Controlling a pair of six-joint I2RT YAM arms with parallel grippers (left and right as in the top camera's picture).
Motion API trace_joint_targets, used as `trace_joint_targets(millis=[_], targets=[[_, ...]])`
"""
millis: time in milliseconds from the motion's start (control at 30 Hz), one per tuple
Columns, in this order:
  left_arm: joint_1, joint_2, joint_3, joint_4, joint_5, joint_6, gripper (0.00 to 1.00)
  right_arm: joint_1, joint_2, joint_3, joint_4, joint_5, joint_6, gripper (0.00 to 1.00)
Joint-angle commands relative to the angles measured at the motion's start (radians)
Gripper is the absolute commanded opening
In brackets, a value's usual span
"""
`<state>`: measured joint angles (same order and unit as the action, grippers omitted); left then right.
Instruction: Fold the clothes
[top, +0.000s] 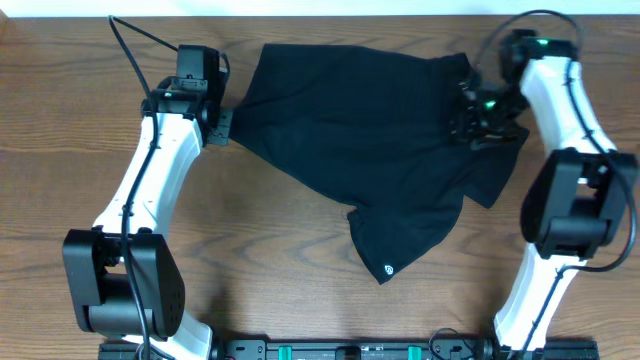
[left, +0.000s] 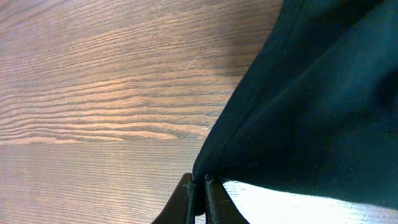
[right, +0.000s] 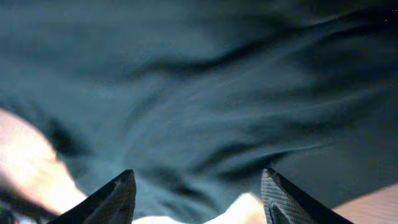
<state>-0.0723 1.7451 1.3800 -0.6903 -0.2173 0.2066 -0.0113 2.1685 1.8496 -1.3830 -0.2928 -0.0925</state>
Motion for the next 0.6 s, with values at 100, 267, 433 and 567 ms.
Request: trace_joint_targets(millis=[100,267,433,567], targets=[[0.036,-0.006,0.005,0.002,-0.030,-0.056,0.06,0.112,-0.003,-0.040,-0.024,0.176,0.106,0.63],[0.051,-0.006,0.005,-0.001,-0.030,-0.056,0.06,0.150,-0.003,-0.137,-0.006,0.296,0.222,0.62],[0.064,-0.006,0.005,-0.009,-0.030,-0.056,0.06,0.153,-0.003,-0.250,0.090,0.314,0.271,0.62],[0.067,-0.006,0.005,-0.026,-0.031,-0.064,0.06,0.153,-0.003,-0.307,0.182,0.314,0.279,0.62]])
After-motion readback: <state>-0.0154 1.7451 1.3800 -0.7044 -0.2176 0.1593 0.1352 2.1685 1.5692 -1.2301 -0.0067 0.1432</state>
